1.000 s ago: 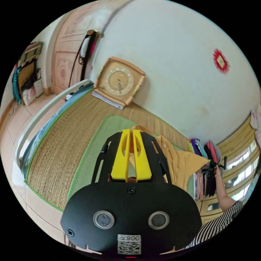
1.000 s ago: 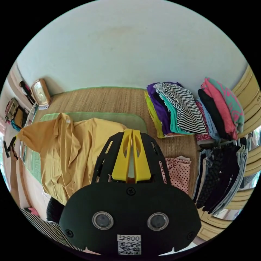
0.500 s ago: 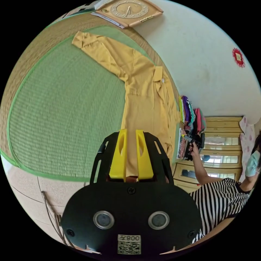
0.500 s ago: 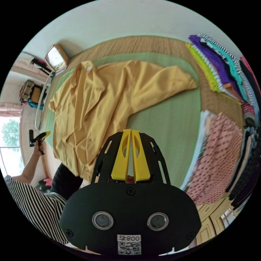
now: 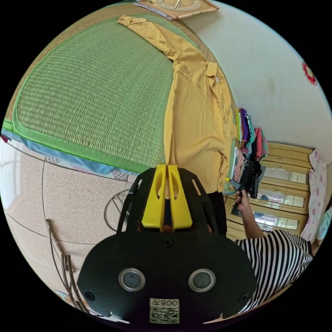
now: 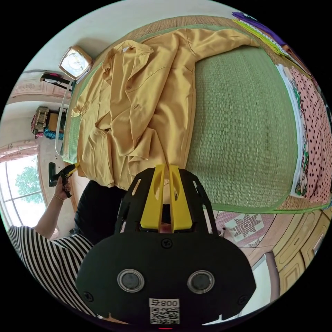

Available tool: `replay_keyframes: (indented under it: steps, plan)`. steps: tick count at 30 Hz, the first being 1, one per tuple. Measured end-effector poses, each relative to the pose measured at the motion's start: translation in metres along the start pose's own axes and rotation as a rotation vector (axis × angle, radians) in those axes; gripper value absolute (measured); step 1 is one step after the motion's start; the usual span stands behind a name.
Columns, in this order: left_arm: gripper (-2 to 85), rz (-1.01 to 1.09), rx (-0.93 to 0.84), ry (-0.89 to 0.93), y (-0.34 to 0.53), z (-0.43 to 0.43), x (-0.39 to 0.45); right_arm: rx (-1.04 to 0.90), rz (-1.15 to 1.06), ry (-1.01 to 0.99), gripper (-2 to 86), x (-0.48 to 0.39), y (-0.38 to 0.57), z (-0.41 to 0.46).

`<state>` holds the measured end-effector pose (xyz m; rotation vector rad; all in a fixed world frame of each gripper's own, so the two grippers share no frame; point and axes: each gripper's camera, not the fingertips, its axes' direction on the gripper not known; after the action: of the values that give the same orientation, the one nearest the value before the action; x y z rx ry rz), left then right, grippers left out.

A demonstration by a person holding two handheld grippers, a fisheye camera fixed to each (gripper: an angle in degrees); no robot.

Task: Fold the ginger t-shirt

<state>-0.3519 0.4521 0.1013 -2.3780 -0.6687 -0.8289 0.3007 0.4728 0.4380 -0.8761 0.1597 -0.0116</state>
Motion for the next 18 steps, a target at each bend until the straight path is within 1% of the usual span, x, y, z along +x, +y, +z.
replay_keyframes:
  steps: [2,6,12,18]
  plan:
    - [1.2,0.0,-0.017,0.006,-0.001,0.007,0.004,-0.027,0.013,0.018,0.6,0.006,0.002,0.006]
    - [0.7,0.018,0.005,-0.007,0.002,0.009,0.009,-0.017,0.008,0.001,0.5,0.014,0.006,0.0]
    - [0.6,0.034,0.009,-0.068,0.01,0.018,0.02,-0.034,-0.001,0.0,0.3,0.019,0.023,-0.005]
    - [1.1,0.001,0.081,-0.072,0.019,0.03,0.031,-0.062,-0.038,-0.016,0.3,0.016,0.044,-0.007]
